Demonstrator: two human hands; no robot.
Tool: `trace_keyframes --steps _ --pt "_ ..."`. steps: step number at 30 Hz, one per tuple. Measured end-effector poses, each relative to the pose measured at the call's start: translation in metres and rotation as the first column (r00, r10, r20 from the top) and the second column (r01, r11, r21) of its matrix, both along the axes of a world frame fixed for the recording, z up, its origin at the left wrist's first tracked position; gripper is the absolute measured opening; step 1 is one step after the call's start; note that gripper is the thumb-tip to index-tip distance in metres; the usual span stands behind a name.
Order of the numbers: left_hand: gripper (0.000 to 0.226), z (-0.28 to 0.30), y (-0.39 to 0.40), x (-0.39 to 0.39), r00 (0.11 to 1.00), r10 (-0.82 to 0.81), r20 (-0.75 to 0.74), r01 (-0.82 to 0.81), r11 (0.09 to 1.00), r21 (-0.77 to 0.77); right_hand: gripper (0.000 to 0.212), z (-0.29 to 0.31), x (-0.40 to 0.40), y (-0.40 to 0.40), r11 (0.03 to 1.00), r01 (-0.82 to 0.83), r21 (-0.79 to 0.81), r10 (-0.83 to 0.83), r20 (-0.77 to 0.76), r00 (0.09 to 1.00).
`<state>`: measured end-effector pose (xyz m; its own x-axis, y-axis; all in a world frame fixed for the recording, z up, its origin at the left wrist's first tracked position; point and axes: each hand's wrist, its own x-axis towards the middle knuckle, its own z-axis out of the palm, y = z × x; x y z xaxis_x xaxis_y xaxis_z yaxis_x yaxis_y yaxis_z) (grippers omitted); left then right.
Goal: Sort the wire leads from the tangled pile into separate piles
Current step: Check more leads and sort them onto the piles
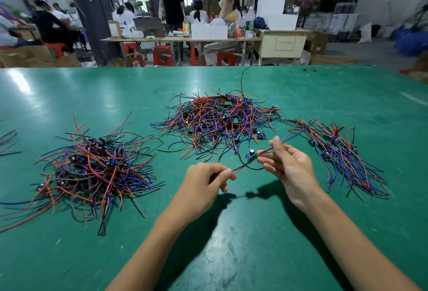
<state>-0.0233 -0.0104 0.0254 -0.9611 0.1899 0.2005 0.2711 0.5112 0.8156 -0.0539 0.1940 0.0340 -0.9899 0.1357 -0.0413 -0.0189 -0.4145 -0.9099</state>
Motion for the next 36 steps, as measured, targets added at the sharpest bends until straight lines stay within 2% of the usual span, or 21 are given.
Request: trace_keyframes --steps 5,10,13,17,20,25,30,32,35,36 --pt "0.027 0.000 0.000 -0.001 0.998 -0.023 0.059 0.023 1.000 0.007 0.038 0.000 -0.001 0.001 1.000 0.019 0.016 -0.019 -0.001 1.000" --pt "0.024 0.002 -0.001 -0.004 0.982 -0.067 0.177 0.039 0.987 0.155 0.034 0.001 0.000 0.003 0.999 0.038 0.016 -0.038 0.009 0.999" --pt "0.023 0.003 -0.003 -0.004 0.980 -0.073 0.184 0.040 0.984 0.175 0.027 0.000 0.000 0.004 0.999 0.038 0.028 -0.039 0.017 0.999" --pt "0.016 0.002 -0.003 -0.004 0.999 0.052 0.013 -0.053 0.993 0.105 0.028 -0.001 -0.001 0.005 1.000 0.024 0.020 -0.024 0.014 1.000" --pt "0.008 0.002 -0.004 -0.002 0.977 0.156 -0.144 -0.146 0.987 0.072 0.021 -0.003 -0.001 0.006 1.000 0.008 0.015 -0.009 0.029 1.000" --pt "0.007 0.002 -0.006 -0.002 0.942 0.205 -0.266 -0.205 0.978 0.027 0.020 -0.002 -0.002 0.004 1.000 0.010 0.001 -0.010 0.051 0.999" --pt "0.015 0.002 -0.008 -0.002 0.921 0.269 -0.280 -0.288 0.957 -0.027 0.012 0.020 -0.021 0.017 0.982 0.108 -0.155 -0.095 0.087 0.992" --pt "0.015 0.002 -0.009 -0.003 0.922 0.299 -0.248 -0.314 0.949 -0.023 0.011 0.041 -0.036 0.032 0.956 0.166 -0.243 -0.158 0.051 0.986" --pt "0.021 0.000 -0.009 -0.004 0.933 0.295 -0.204 -0.328 0.933 -0.148 0.014 0.075 -0.065 0.063 0.864 0.339 -0.371 -0.352 0.035 0.935" --pt "0.025 -0.001 -0.008 -0.004 0.941 0.287 -0.181 -0.323 0.922 -0.215 0.015 0.083 -0.067 0.071 0.824 0.409 -0.393 -0.411 0.084 0.908"
